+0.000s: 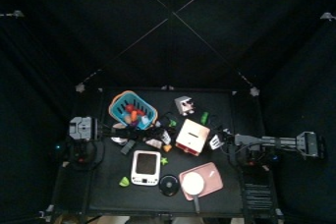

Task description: Straighten drawer

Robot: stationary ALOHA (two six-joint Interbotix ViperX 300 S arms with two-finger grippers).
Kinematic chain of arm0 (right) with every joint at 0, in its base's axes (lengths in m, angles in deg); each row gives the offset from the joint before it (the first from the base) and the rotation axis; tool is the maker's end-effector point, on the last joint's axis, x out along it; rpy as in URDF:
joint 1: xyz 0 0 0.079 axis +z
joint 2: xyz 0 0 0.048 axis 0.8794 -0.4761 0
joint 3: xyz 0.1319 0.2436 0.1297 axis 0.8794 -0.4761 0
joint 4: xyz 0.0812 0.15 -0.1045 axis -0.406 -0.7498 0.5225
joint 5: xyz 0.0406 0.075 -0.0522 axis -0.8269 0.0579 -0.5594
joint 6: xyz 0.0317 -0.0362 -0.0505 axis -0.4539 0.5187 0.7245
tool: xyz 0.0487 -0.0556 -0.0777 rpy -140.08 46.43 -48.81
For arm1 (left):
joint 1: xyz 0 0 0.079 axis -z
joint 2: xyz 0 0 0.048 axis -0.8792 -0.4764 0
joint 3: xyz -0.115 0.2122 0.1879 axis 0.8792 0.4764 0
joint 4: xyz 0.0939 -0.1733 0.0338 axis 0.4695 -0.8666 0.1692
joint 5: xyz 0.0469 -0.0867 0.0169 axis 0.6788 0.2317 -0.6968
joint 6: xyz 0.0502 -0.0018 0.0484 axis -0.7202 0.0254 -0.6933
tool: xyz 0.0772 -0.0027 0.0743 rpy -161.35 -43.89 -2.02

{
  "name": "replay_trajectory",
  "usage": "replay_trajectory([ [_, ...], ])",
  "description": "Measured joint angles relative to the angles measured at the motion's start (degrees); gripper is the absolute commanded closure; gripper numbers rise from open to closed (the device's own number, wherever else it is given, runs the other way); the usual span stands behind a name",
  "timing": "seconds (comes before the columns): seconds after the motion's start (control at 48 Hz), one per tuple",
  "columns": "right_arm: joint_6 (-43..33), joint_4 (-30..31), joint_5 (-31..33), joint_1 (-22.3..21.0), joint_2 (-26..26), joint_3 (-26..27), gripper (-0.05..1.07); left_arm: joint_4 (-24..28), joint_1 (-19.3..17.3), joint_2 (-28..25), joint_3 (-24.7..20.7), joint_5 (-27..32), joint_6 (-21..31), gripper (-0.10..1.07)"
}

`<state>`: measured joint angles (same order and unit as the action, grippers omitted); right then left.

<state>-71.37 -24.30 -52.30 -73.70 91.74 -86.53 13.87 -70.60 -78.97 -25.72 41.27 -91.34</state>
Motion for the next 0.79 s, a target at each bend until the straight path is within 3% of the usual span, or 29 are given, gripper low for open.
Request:
replay_trajectory([
  [0.542, 0.1, 1.3, 0.7, -3.3, 0.2, -0.1, 0.67, -0.1, -0.4, -3.3, -5.8, 2.5, 0.0, 0.67],
  [0.792, 0.1, 1.3, 6.0, -3.6, 1.8, 0.0, 0.67, -0.1, 0.4, -3.9, -7.6, 5.3, 0.0, 0.67],
])
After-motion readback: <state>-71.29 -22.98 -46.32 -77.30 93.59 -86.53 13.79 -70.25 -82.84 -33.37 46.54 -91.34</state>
